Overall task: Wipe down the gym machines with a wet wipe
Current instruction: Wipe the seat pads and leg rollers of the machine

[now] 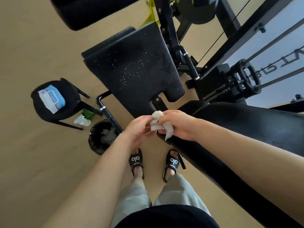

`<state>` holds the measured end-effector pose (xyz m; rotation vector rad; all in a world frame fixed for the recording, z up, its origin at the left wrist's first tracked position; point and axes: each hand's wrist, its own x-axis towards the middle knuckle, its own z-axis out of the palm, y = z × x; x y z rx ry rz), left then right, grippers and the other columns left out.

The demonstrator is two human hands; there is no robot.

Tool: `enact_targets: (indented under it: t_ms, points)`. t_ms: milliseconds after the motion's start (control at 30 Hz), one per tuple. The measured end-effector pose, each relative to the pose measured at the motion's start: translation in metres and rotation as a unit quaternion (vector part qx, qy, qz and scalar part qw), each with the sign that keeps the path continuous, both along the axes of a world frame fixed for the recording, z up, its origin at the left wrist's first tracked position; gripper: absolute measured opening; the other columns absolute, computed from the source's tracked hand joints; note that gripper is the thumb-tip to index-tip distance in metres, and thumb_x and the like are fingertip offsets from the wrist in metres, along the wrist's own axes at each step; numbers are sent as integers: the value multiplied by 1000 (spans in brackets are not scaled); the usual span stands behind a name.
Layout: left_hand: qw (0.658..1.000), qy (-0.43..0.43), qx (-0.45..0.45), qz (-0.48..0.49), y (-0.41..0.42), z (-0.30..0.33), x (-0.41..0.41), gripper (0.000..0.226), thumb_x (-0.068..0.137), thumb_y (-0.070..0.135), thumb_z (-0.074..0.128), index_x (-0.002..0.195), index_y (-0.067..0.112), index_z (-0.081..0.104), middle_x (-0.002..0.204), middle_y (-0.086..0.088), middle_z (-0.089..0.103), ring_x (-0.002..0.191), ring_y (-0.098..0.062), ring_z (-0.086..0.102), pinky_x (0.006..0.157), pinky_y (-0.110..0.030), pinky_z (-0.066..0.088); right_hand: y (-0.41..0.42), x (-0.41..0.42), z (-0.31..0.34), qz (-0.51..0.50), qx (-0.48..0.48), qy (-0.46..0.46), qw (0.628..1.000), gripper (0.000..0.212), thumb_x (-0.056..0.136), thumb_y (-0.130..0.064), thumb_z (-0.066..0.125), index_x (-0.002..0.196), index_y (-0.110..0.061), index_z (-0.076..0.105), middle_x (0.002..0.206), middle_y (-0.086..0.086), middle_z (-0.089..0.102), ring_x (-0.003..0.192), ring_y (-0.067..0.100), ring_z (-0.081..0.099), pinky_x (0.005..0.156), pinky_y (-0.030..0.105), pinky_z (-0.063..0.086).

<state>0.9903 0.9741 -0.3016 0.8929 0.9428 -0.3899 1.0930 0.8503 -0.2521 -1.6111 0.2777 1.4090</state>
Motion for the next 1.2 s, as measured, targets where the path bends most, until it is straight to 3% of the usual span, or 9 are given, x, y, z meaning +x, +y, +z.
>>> enact_targets:
  t_ms: [67, 167, 300, 467, 633, 833, 967, 1100, 1200]
  points:
    - [999, 6, 40, -4, 17, 1, -9, 26, 101, 19, 56, 121, 4, 64, 116, -20, 70, 108, -34, 68, 99, -45, 55, 15, -12, -3, 29, 7, -12, 999, 31, 87, 5, 65, 118, 0, 64, 118, 21, 68, 100, 27, 71, 76, 32, 60]
    - [997, 22, 68, -5, 35, 0, -22, 26, 102, 19, 55, 120, 0, 62, 105, -17, 70, 91, -23, 69, 71, -30, 59, 36, -29, -9, 84, -31, -80, 993, 36, 85, -4, 75, 119, -6, 63, 114, 18, 68, 96, 26, 72, 70, 31, 61]
    - [996, 38, 77, 31, 55, -3, -39, 34, 104, 30, 51, 116, 4, 69, 117, -22, 71, 102, -32, 71, 88, -45, 60, 63, -47, -22, 107, -50, -141, 983, 19, 90, -17, 71, 107, -8, 71, 105, 17, 73, 92, 32, 74, 81, 49, 63]
    - [995, 49, 62, 67, 74, -1, -60, 42, 106, 45, 45, 115, 12, 70, 108, -11, 77, 100, -26, 74, 86, -39, 59, 83, -64, -39, 59, -45, -86, 994, 19, 91, -22, 61, 105, -14, 72, 108, 13, 75, 100, 31, 73, 93, 52, 58]
    - [987, 56, 135, 65, 84, -9, -79, 15, 102, 19, 59, 109, 7, 63, 96, -8, 71, 76, -13, 72, 63, -27, 58, 92, -75, -59, -10, -50, -51, 997, 13, 95, -19, 60, 102, -16, 70, 112, 16, 73, 102, 34, 72, 91, 55, 59]
    - [966, 103, 232, 47, 99, -39, -85, 16, 101, 29, 56, 103, 17, 66, 102, -8, 72, 90, -21, 71, 78, -38, 61, 101, -76, -94, -21, -52, -70, 996, 13, 97, -21, 61, 102, -16, 71, 102, 10, 74, 93, 27, 72, 79, 42, 62]
    - [962, 117, 237, 62, 122, -67, -88, 20, 106, 29, 47, 116, 21, 62, 108, -5, 71, 97, -19, 71, 90, -38, 60, 122, -67, -118, 24, -108, -238, 965, 21, 99, -19, 52, 79, -19, 60, 76, -3, 59, 71, 15, 57, 58, 26, 41]
    - [959, 106, 256, 52, 154, -108, -95, 21, 106, 31, 46, 122, 24, 57, 116, -2, 68, 104, -16, 68, 96, -40, 57, 165, -75, -158, 5, -155, -359, 920, 26, 103, -17, 47, 78, -16, 54, 80, 0, 58, 70, 12, 54, 59, 27, 41]
    - [948, 90, 304, 19, 185, -141, -91, 30, 100, 39, 49, 125, 26, 57, 118, 2, 64, 109, -17, 64, 102, -45, 52, 213, -96, -205, 6, -145, -384, 912, 21, 102, -20, 47, 99, -11, 65, 92, 5, 63, 85, 21, 63, 78, 40, 56]
